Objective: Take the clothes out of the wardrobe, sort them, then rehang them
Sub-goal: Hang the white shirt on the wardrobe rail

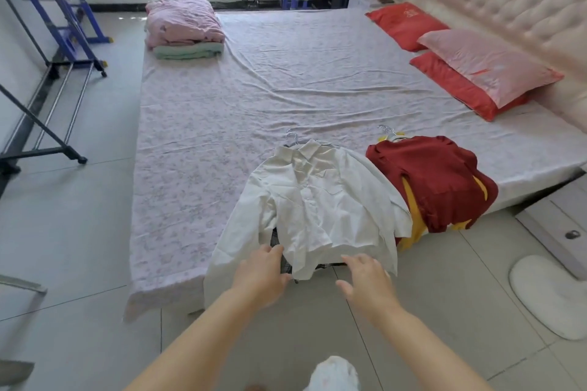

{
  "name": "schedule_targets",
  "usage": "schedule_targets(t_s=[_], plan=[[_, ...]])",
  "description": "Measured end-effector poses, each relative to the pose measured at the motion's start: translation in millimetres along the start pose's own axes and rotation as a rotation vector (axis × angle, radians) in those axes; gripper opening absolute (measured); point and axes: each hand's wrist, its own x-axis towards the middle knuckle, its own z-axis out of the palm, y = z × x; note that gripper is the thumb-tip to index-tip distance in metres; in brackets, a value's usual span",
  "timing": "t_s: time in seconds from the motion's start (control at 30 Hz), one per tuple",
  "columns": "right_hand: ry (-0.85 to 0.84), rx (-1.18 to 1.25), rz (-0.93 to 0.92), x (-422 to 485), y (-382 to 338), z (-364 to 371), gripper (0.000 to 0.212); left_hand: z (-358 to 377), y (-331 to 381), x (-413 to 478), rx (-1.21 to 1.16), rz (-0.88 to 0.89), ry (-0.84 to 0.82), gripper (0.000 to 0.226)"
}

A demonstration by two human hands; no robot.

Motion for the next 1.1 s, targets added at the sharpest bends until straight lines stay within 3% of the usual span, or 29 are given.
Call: schedule_targets(t_s=[0.6,0.83,1.1], plan=[[-0.202,-0.111,-0.271,395,45,-99,0.049,-86,39,303,-0.073,-0.310,0.058,0.057],[-0.211,-0.093,-0.242,545,24,-60,0.045,-74,6,396,-0.106,-0.344,0.102,0.057],[-0.035,-0.103,-0.245,685,11,23,0.031,-23,-48,477,-0.209,-0.320,0.251,0.053]])
